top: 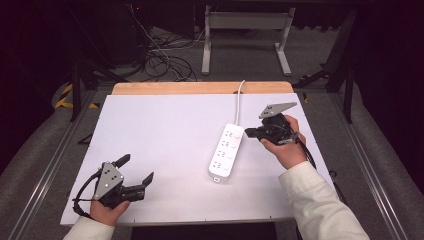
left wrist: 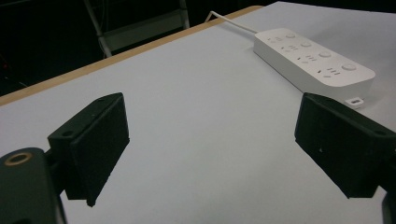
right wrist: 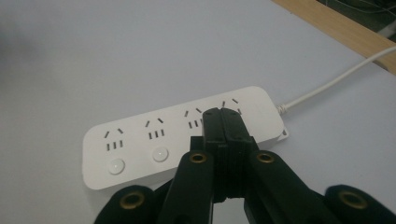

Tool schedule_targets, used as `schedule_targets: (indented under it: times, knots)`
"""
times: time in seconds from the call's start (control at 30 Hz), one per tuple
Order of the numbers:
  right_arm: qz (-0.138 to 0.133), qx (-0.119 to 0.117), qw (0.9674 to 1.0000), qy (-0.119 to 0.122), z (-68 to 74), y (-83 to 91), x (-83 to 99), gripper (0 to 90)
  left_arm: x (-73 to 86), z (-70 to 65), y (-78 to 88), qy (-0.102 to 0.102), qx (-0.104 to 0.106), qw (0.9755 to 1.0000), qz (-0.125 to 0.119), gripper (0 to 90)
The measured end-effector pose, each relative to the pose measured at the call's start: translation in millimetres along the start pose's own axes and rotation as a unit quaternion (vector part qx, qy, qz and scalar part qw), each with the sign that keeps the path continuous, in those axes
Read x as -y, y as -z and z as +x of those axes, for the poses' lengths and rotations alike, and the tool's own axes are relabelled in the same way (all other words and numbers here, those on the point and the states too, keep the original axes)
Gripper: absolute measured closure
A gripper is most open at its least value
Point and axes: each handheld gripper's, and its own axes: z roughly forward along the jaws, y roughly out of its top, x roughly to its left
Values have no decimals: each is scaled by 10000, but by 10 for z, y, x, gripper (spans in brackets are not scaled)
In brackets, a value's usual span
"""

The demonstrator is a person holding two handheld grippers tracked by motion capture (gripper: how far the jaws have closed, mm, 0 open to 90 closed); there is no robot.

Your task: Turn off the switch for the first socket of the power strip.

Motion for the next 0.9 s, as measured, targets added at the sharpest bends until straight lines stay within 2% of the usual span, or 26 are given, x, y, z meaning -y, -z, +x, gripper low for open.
schedule_targets:
  times: [0.03, 0.27, 0.53, 0.9]
  knots:
    - [61, 21, 10000, -66, -32, -43, -22, 900, 0, 0, -1, 4, 0, 10000, -2, 107]
    - [153, 3, 9999, -50, -103, -186, -63, 900, 2, 7, -5, -17, 8, 10000, 20, 107]
    - [252, 40, 9996, -144, -199, -361, -43, 900, 5, 9, -11, 0, -3, 10000, 42, 107]
    - [401, 125, 9990, -120, -280, -547, -14, 900, 6, 8, -14, -18, -21, 10000, 44, 107]
